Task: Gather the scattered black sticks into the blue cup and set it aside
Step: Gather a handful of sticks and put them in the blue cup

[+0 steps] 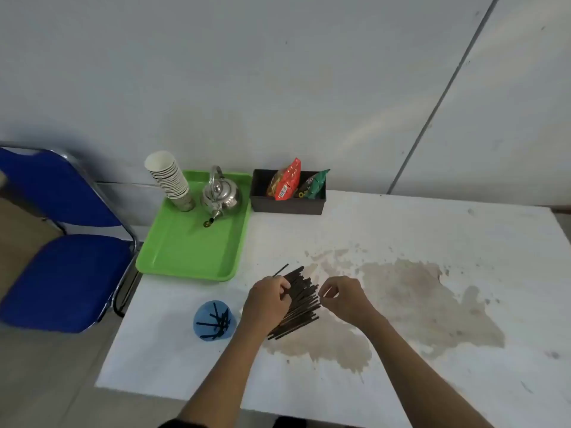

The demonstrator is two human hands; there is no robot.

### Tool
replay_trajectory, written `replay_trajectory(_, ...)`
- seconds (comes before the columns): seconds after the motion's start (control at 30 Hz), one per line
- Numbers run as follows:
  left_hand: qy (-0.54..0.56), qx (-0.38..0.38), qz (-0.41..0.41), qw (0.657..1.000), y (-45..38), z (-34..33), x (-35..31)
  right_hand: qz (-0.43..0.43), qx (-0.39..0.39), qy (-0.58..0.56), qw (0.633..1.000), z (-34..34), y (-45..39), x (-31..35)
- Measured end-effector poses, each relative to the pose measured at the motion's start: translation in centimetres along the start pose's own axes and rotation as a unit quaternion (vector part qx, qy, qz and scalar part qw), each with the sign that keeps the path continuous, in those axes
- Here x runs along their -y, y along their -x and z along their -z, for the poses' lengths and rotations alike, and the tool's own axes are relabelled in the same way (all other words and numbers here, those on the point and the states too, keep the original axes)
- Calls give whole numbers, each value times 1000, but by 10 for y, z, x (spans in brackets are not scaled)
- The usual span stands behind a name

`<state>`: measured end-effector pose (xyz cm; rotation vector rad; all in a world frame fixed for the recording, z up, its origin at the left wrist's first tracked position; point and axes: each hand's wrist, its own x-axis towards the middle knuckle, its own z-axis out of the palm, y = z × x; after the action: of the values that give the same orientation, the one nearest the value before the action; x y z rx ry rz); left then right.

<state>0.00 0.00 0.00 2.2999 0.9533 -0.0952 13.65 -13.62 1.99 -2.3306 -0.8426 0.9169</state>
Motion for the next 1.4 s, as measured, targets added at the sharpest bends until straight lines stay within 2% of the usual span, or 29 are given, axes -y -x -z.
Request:
replay_trajectory(0.17, -112, 61, 14, 992, -14, -29, 7, -47, 21, -7, 999, -18, 2, -21)
replay_trajectory(0.33, -175, 49, 2, 983, -23, -41, 12, -74, 27, -21, 997, -27, 3, -30)
replay_trajectory(0.77, -213, 48, -73, 973, -30, -53, 16, -85, 12, -50, 995, -26, 4, -32)
replay_trajectory(1.0, -227, 36, -80, 970, -31, -57, 18, -96, 7, -68, 993, -22, 6, -31)
replay_trajectory(1.27, -253, 29, -52, 966, -33, -57, 23, -112, 21, -108, 988, -24, 9, -27)
replay_trajectory(1.4, -147, 8, 8, 989, -34, -53, 29, -126, 20, -142, 982, -27, 11, -24)
